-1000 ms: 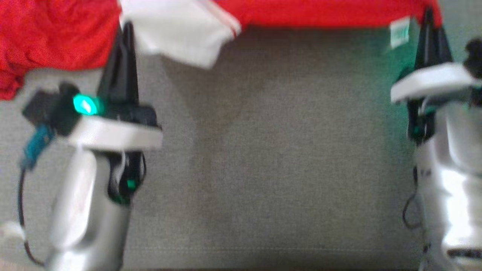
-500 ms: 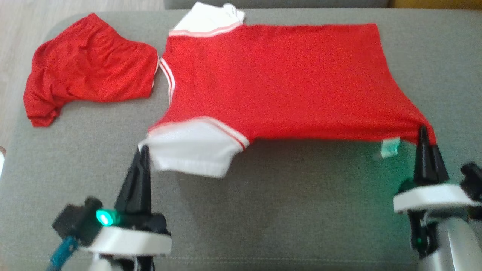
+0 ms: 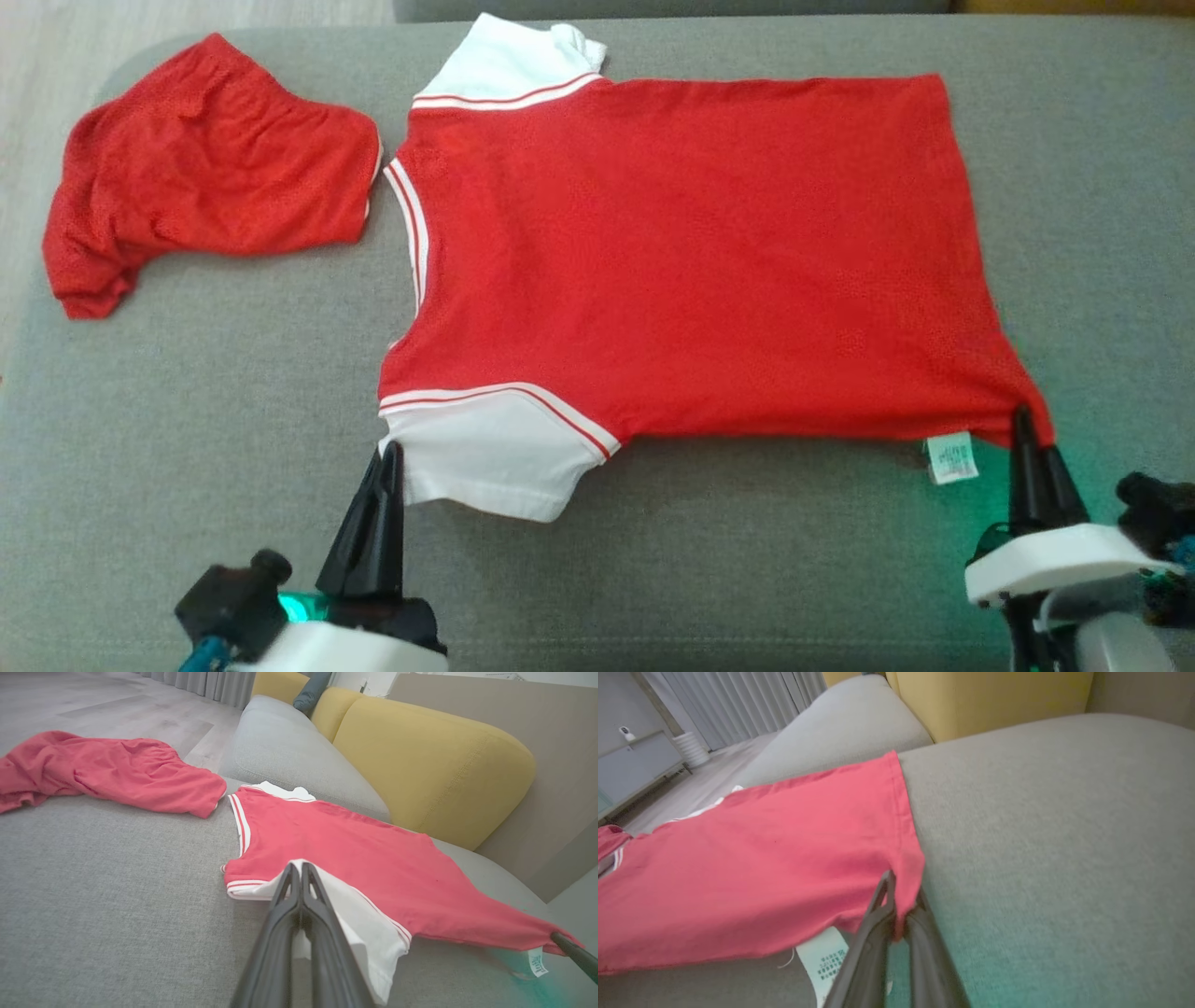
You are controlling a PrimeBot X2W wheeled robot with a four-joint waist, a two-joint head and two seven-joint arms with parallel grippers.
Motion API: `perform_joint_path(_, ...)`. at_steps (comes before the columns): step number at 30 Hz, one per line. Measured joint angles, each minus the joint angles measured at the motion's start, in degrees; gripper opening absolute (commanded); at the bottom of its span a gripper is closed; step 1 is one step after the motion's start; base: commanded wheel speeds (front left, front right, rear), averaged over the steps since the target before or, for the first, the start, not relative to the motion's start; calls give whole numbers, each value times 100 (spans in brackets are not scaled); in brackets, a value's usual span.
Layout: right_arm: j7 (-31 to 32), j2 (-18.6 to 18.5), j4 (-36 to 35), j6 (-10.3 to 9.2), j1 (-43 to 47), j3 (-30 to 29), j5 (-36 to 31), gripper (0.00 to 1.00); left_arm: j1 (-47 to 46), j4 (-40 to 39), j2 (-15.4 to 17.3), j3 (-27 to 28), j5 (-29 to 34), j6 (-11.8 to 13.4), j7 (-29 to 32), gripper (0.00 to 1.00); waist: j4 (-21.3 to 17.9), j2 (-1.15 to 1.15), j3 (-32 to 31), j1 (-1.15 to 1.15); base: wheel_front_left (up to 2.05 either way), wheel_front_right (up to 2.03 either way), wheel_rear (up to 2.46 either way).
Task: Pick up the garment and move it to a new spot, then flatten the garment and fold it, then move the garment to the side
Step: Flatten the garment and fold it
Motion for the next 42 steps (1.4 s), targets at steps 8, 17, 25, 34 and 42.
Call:
perform_joint_path(8,36,0,515,0,-381,136,34,0,-516,300,-20,-19,-65,-51,0,0,12,0,192,0,0,0,0)
perform_joint_path(17,34,-1,600,0,-950,157,84,0,-1674,739,-29,-31,-15,-143,0,0,-28,0,440,1,0,0,0)
perform_joint_path(25,31,-7,1003,0,-1951,216,74,0,-3059,1803,-27,33,10,-147,1,0,-175,0,954,2,0,0,0)
perform_joint_path(34,-119,-12,1548,0,-2564,291,66,0,-4091,2619,-30,205,152,-192,-1,0,-283,0,1366,2,0,0,0)
perform_joint_path(42,-212,-16,1905,0,-2951,401,30,76,-4531,3249,-41,391,250,-193,-1,33,-363,0,1462,2,0,0,0)
